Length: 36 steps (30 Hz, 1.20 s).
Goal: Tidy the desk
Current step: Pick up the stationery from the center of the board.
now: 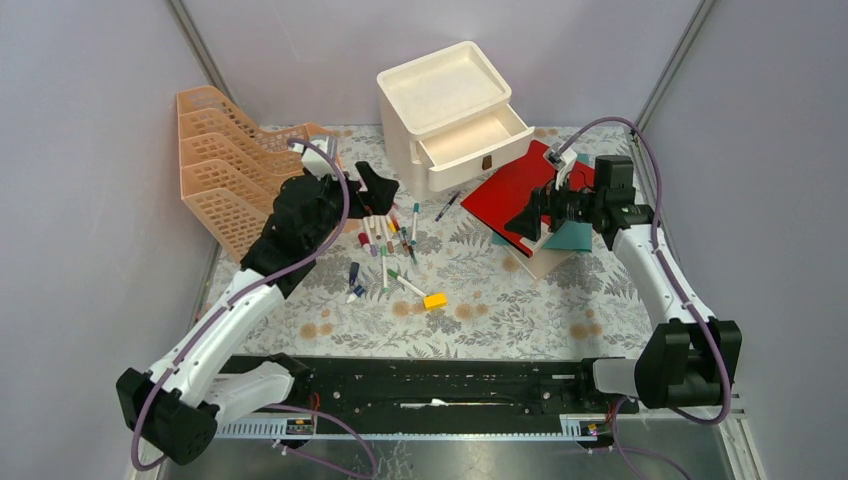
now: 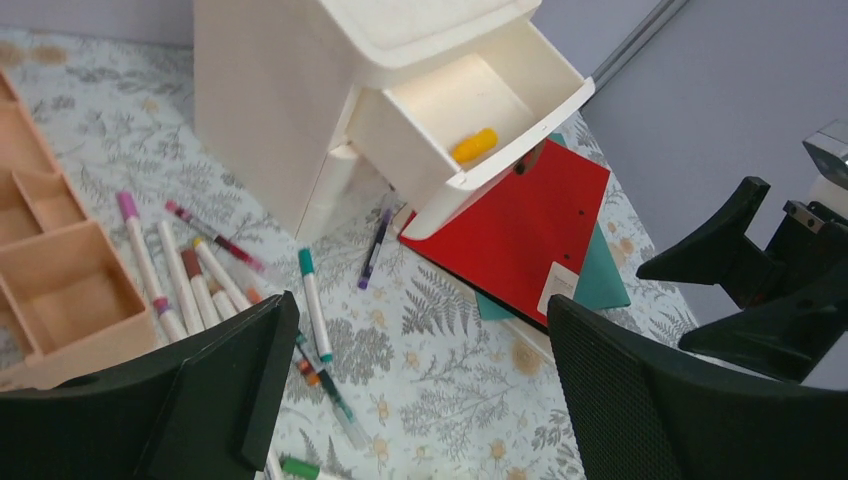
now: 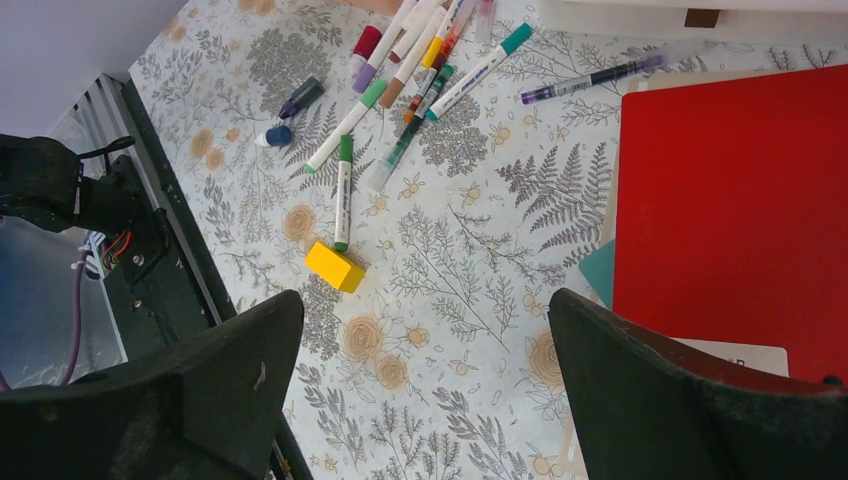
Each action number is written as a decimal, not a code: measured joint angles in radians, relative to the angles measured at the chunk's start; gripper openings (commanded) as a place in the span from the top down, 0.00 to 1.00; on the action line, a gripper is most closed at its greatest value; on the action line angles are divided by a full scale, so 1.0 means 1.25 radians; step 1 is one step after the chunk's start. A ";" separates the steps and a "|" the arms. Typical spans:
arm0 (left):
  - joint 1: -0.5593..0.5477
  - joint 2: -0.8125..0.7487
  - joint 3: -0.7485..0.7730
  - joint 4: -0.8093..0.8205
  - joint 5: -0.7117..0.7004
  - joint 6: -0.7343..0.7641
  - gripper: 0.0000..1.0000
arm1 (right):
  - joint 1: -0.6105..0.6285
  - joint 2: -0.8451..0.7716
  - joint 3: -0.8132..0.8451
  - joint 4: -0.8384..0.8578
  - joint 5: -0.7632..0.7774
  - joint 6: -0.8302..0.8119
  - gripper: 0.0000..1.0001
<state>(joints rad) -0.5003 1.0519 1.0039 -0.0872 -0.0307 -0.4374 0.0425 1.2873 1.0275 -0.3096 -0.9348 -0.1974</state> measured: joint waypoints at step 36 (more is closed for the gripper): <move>0.057 0.052 -0.199 -0.205 0.082 -0.206 0.14 | -0.060 0.058 -0.030 -0.109 0.094 0.049 0.00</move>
<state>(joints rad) -0.4286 1.1175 0.7547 -0.3431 0.0715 -0.6952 -0.0330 1.3594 0.9897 -0.4461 -0.8169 -0.1368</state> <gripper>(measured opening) 0.907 0.994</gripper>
